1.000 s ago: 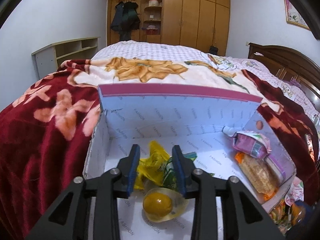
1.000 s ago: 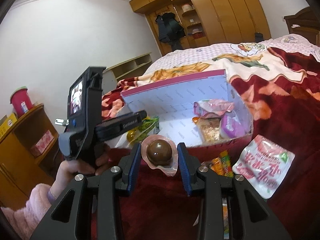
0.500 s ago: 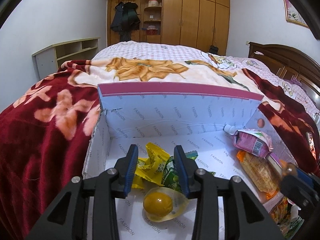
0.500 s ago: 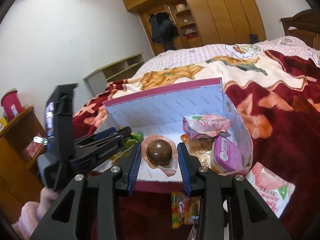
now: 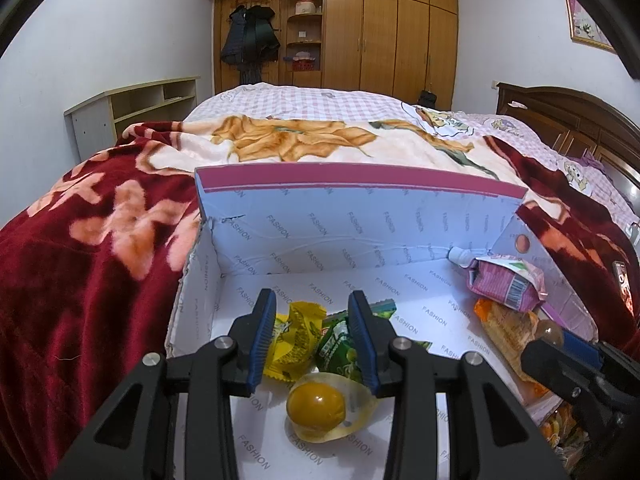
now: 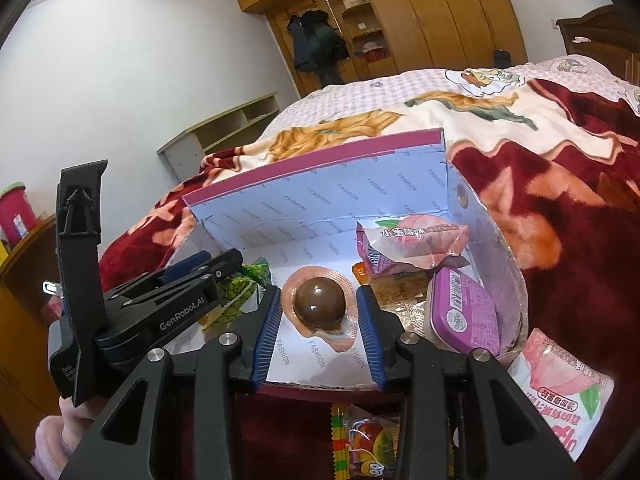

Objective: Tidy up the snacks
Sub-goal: 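Lower the chocolate ball into the pink box and open the right tool, then withdraw both tools from the box toward the remaining snacks on the blanket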

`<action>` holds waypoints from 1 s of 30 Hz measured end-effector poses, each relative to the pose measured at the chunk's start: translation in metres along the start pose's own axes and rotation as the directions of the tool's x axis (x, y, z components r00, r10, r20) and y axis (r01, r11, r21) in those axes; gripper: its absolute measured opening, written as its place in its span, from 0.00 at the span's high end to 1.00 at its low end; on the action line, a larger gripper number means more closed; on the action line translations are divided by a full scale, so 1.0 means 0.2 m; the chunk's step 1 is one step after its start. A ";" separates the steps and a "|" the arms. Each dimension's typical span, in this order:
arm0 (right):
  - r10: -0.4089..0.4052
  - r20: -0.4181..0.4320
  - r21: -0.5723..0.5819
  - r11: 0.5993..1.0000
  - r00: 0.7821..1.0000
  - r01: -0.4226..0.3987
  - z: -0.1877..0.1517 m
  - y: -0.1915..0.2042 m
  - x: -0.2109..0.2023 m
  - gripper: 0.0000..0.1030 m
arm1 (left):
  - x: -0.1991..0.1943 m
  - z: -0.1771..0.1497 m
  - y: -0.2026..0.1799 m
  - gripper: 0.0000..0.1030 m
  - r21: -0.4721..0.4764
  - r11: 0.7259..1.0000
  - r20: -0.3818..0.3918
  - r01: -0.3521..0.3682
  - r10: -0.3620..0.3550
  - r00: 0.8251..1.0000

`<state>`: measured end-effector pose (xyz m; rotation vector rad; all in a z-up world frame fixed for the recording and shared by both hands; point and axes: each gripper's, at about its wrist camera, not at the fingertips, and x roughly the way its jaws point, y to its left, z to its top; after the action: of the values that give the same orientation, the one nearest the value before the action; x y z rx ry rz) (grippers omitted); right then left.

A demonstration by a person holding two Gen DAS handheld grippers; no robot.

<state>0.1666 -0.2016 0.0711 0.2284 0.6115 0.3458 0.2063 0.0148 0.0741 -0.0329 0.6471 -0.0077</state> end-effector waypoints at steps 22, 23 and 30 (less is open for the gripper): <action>0.025 0.025 -0.003 1.000 0.999 -0.025 -0.02 0.04 -0.12 0.47 | -0.20 -0.06 0.02 0.53 -0.021 1.000 0.031 0.016 -0.016 0.999; 0.026 0.023 -0.003 1.000 0.999 -0.026 -0.02 0.04 -0.12 0.47 | -0.22 -0.07 0.01 0.53 -0.021 1.000 0.031 0.017 -0.017 0.999; 0.040 0.008 -0.031 0.999 0.999 -0.040 -0.07 0.06 -0.20 0.47 | -0.33 -0.12 0.00 0.53 -0.033 0.999 0.045 0.036 -0.034 0.998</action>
<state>0.1252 -0.2046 0.0849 0.2123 0.5933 0.3922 0.1387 0.0160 0.0954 -0.0766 0.6016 -0.0296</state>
